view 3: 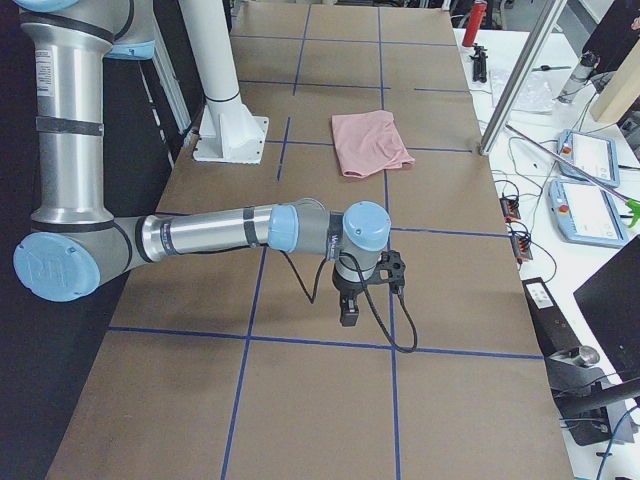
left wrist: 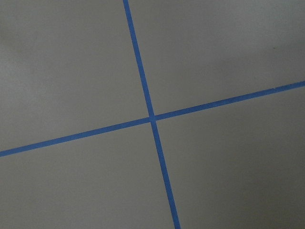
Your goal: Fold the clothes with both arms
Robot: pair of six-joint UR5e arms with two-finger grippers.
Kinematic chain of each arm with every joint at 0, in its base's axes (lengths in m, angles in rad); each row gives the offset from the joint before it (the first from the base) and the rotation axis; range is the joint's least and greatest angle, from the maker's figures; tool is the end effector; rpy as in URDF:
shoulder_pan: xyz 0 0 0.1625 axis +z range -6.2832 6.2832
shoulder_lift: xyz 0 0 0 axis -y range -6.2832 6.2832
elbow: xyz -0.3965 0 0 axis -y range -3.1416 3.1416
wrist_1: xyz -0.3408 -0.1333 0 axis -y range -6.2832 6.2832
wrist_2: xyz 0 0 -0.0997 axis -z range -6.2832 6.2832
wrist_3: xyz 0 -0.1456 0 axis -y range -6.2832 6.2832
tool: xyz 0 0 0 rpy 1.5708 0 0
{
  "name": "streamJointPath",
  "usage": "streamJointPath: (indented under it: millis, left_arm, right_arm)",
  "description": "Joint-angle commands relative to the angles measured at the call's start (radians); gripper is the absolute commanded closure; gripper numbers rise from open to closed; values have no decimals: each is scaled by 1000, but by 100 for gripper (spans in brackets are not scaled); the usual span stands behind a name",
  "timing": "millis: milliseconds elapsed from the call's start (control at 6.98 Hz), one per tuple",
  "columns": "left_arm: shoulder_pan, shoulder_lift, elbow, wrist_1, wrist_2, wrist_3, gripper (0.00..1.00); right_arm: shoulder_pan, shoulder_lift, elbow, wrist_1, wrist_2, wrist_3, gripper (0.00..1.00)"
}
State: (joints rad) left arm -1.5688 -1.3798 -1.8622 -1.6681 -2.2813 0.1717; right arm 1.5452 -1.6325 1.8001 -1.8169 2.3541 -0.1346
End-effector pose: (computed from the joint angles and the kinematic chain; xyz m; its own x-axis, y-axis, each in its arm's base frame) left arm -0.0376 -0.3833 0.6063 0.7463 0.2952 -0.5965 -0.1314 0.9440 0.3028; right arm 0.0202 -0.4035 0.6121 0.6999 -0.0969 0.7076 0.1205 0.9926 0.0167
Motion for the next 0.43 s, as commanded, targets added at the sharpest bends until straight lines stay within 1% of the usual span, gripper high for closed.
streamJointPath:
  millis: [0, 287]
  left_arm:
    - [10, 67, -29, 14, 8, 84, 0]
    - [10, 102, 20, 1, 8, 94, 0]
  right_arm:
    - [-17, -4, -2, 1, -1, 0, 0]
    - [-40, -4, -5, -1, -1, 1, 0]
